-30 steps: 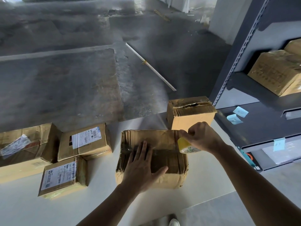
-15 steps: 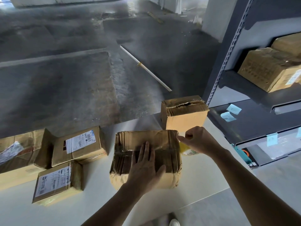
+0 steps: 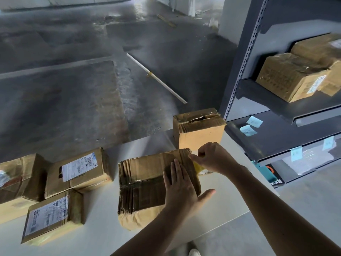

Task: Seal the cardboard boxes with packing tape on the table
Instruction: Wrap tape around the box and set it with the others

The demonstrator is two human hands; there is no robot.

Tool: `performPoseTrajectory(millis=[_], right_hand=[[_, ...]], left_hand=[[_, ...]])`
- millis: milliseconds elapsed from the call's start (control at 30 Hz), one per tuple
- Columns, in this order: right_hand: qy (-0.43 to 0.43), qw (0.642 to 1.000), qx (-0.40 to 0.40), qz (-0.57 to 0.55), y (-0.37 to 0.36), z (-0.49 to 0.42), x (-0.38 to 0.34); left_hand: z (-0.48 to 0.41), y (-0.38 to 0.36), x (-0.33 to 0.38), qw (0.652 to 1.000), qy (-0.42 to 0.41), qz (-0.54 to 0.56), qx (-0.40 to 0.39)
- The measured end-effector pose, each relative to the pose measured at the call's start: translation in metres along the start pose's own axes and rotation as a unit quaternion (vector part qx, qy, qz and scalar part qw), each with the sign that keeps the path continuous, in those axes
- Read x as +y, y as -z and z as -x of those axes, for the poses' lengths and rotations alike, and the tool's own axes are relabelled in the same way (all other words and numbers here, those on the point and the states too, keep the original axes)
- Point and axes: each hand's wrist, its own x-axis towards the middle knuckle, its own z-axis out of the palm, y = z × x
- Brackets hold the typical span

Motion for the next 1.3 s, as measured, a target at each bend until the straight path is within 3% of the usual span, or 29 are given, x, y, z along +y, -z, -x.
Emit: performPoseTrajectory(millis=[167,367,567,667,867,1300], right_hand=[[0.004,1.000,-0.008,-0.019,-0.003,0.000,0.011],[-0.022,0.991,-0.016,-0.132,-0.019,0.006,0.033],[-0.119,0.941,0.007,-0.316,-0.054,0.025,0.031],[-0.128,0.921,0.014,-0.367,-0.063,0.025,0.034],[-0.115,0.941,0.031,-0.317,-0.062,0.018,0.037],[-0.146,0.972,0.007,-0.186,-0.081,0.014,0.037]], left_hand=[[-0.004,-0.012,0.001,0.997,-0.028,-0.047,0.051],[-0.006,-0.012,-0.017,0.995,-0.036,-0.061,0.064],[-0.005,-0.012,-0.038,0.991,-0.067,-0.073,0.085],[-0.003,-0.013,-0.043,0.987,-0.099,-0.082,0.096],[-0.002,-0.011,-0.044,0.981,-0.135,-0.098,0.096],[-0.004,-0.009,-0.040,0.989,-0.101,-0.098,0.038]])
